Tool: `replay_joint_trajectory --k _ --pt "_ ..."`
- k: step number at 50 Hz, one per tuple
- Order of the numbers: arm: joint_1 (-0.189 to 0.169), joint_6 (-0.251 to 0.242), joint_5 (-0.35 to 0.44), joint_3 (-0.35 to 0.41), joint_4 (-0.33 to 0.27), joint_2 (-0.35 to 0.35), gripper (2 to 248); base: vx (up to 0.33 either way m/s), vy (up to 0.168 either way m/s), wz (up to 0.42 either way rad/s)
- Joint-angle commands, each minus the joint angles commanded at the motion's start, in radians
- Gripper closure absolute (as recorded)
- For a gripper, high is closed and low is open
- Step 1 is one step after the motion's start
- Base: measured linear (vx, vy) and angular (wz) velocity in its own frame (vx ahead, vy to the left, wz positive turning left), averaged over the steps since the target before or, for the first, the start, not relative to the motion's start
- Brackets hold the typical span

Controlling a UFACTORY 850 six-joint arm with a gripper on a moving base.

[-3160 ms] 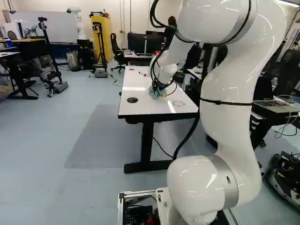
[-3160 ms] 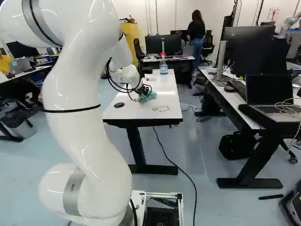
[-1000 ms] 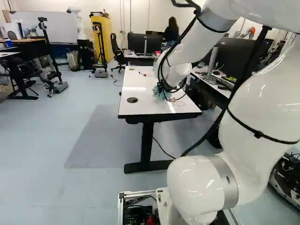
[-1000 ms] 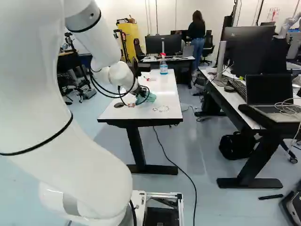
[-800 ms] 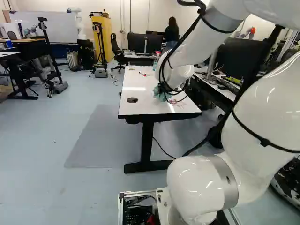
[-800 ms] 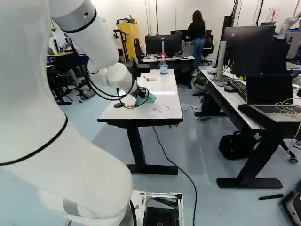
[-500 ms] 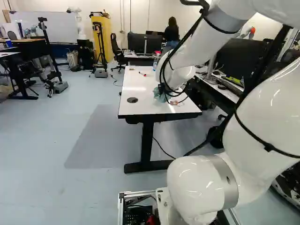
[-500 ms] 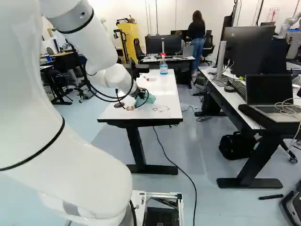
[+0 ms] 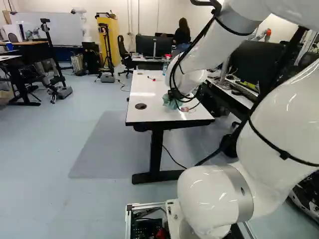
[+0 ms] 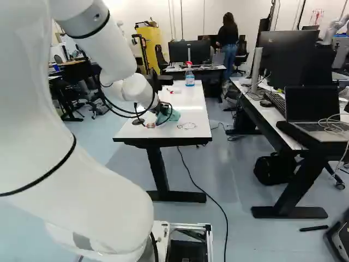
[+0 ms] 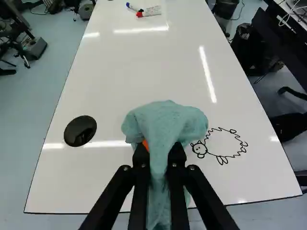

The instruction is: Clean the table with the green towel

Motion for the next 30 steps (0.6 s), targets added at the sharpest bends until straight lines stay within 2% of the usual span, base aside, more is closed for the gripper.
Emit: replay_joint_trajectory --k 10,30 --pt "-0.004 0.0 0.011 -0.028 0.0 -0.046 205 0.0 0.0 0.0" --pt "-0.037 0.0 0.066 -0.039 0.0 -0.106 205 0.0 0.0 0.0"
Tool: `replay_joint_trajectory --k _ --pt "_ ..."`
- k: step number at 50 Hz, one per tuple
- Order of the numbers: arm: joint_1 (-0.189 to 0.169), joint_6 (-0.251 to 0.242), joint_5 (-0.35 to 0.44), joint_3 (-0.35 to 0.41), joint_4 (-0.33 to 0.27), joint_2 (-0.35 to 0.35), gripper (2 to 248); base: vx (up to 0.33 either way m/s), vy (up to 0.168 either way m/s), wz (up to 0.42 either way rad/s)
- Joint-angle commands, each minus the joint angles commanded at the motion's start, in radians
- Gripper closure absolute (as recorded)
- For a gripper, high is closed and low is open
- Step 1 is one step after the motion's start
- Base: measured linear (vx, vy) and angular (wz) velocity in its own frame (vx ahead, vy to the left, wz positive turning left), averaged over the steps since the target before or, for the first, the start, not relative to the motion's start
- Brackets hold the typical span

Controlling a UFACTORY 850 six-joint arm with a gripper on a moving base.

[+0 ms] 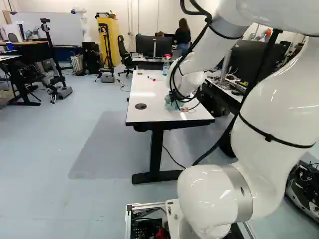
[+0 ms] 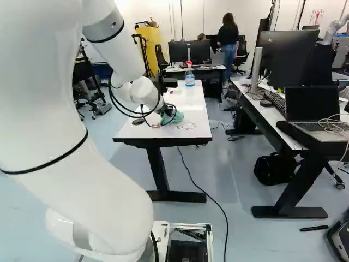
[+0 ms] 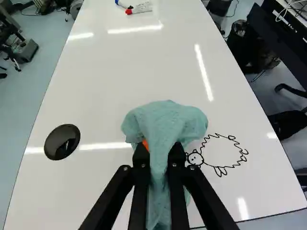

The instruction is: Clean the table with the green towel

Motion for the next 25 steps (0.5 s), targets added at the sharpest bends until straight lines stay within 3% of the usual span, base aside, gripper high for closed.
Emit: replay_joint_trajectory --k 12,25 --pt "0.0 0.0 0.056 -0.006 0.0 -0.036 205 0.0 0.0 0.0" --pt "0.0 0.0 0.06 -0.013 0.0 -0.075 205 0.0 0.0 0.0"
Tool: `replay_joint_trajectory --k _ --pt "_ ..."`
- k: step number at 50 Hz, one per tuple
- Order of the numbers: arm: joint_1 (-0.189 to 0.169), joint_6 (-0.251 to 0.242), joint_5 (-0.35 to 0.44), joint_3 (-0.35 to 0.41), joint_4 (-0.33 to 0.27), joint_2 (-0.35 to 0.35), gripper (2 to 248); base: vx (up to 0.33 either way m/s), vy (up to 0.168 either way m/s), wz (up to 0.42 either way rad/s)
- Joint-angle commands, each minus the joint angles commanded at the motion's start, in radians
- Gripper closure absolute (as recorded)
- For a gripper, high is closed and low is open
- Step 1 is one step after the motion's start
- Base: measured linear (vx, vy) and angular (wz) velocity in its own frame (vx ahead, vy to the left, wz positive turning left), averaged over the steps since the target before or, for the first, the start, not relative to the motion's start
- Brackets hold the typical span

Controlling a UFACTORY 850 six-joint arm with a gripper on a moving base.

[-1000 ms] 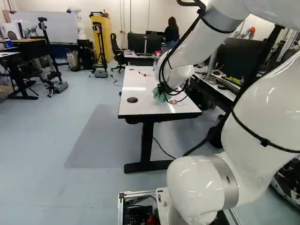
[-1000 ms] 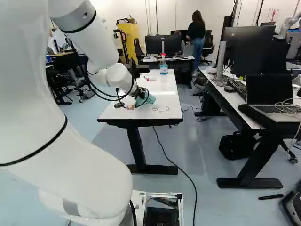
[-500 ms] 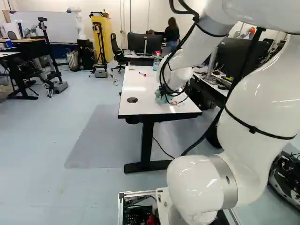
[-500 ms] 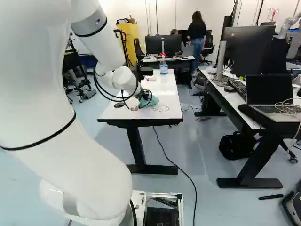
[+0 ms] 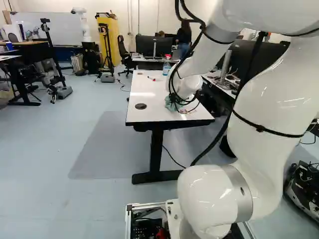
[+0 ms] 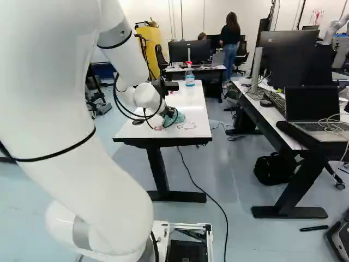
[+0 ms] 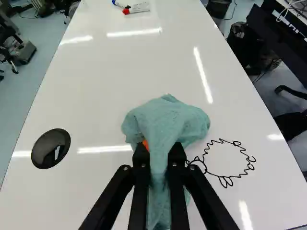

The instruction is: Clean the table with the green towel

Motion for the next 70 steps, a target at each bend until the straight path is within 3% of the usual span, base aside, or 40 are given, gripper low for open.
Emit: replay_joint_trajectory --k 70 --pt "0.0 0.0 -0.057 -0.001 0.0 -0.006 205 0.0 0.0 0.0"
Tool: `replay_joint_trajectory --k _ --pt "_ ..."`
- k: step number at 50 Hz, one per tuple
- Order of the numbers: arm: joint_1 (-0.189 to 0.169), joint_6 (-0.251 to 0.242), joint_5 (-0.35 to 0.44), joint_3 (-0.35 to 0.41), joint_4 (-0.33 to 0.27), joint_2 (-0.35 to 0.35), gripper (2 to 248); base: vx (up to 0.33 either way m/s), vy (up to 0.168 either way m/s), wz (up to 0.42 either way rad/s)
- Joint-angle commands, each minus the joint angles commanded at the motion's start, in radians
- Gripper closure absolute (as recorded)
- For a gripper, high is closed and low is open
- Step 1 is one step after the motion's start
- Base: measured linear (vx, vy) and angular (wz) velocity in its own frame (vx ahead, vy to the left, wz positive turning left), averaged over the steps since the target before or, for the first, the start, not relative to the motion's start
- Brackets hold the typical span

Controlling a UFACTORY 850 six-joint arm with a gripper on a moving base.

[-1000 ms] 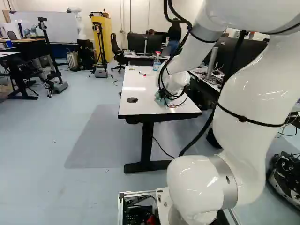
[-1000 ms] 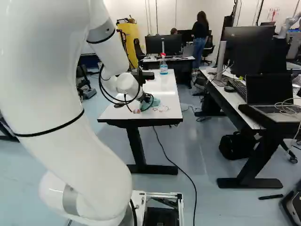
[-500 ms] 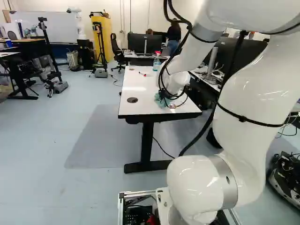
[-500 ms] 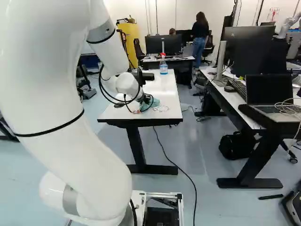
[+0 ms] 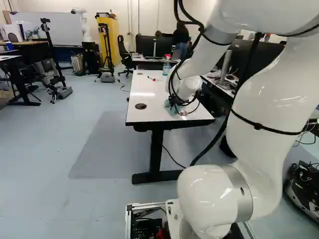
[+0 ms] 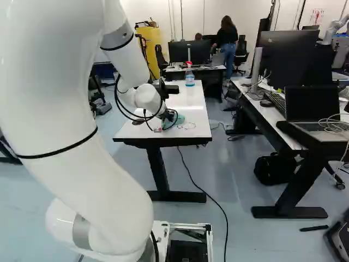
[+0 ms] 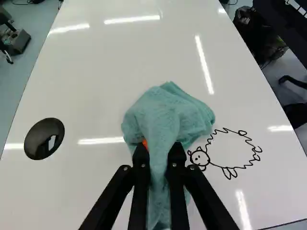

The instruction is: Clean the table with the green towel

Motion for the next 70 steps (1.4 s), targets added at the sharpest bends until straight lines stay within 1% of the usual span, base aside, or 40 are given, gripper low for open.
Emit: replay_joint_trajectory --k 16,28,43,70 --pt "0.0 0.0 0.0 -0.004 0.0 -0.004 205 0.0 0.0 0.0" --pt "-0.014 0.0 0.0 -0.051 0.0 -0.046 205 0.0 0.0 0.0" --pt "-0.055 0.0 0.0 -0.095 0.0 -0.085 205 0.0 0.0 0.0" --pt "-0.142 0.0 0.0 -0.116 0.0 -0.103 205 0.0 0.0 0.0"
